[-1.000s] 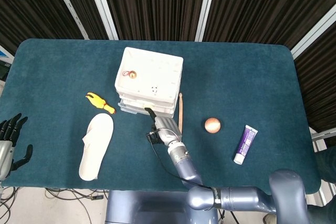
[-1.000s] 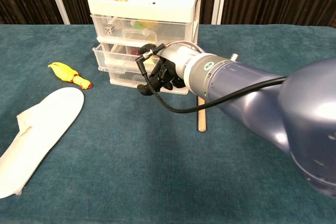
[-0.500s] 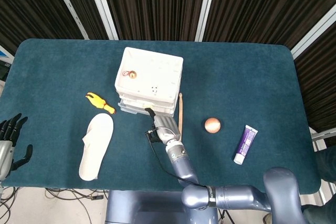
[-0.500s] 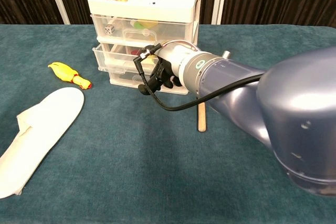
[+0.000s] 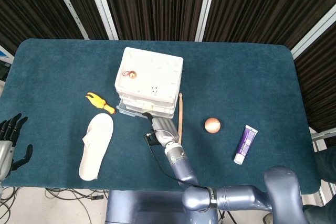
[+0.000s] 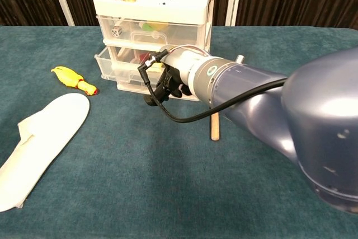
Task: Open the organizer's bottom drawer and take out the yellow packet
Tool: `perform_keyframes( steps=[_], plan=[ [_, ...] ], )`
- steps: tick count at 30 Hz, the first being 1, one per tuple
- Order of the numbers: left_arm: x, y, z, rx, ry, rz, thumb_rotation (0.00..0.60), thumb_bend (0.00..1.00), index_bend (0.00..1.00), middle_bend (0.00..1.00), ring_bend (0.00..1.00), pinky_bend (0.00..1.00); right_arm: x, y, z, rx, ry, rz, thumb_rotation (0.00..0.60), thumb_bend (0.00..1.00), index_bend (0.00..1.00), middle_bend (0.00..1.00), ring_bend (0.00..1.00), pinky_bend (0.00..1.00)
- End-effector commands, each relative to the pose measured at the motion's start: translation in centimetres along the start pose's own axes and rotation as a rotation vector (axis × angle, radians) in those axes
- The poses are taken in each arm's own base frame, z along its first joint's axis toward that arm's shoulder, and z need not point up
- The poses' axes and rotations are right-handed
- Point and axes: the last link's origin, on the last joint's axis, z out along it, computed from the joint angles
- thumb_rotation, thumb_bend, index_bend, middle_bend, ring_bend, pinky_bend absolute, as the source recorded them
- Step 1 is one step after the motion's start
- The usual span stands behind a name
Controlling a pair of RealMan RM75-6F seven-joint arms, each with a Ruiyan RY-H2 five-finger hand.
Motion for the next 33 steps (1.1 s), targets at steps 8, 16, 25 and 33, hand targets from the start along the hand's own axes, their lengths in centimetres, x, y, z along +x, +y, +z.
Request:
perform_keyframes(
  steps=[8,16,25,33],
  plan=[
    [0.0,0.0,0.0,0.001,-0.001,0.001,0.600,0.47,0.04,0.00,0.00,0.00,0.0,-0.1,-0.6,0.007,-0.021,-0.004,0.600,0.47,0.19,0.81,0.85,0.99],
    [0.0,0.0,0.0,0.001,0.002,0.002,0.600,0.47,0.04,0.00,0.00,0.00,0.0,0.0,-1.1,0.005,-0.056,0.002,0.600,0.47,0.19,0.81,0.85,0.99],
    [0.0,0.0,0.0,0.002,0.002,0.003,0.600,0.47,0.04,0.00,0.00,0.00,-0.1,0.0,-1.5,0.007,-0.071,-0.002,0.600,0.47,0.19,0.81,0.85,0.99],
    [0.0,0.0,0.0,0.002,0.002,0.004,0.600,0.47,0.04,0.00,0.00,0.00,-0.1,0.0,-2.0,0.014,-0.092,0.001,0.600,0.47,0.20,0.81,0.85,0.99]
  ],
)
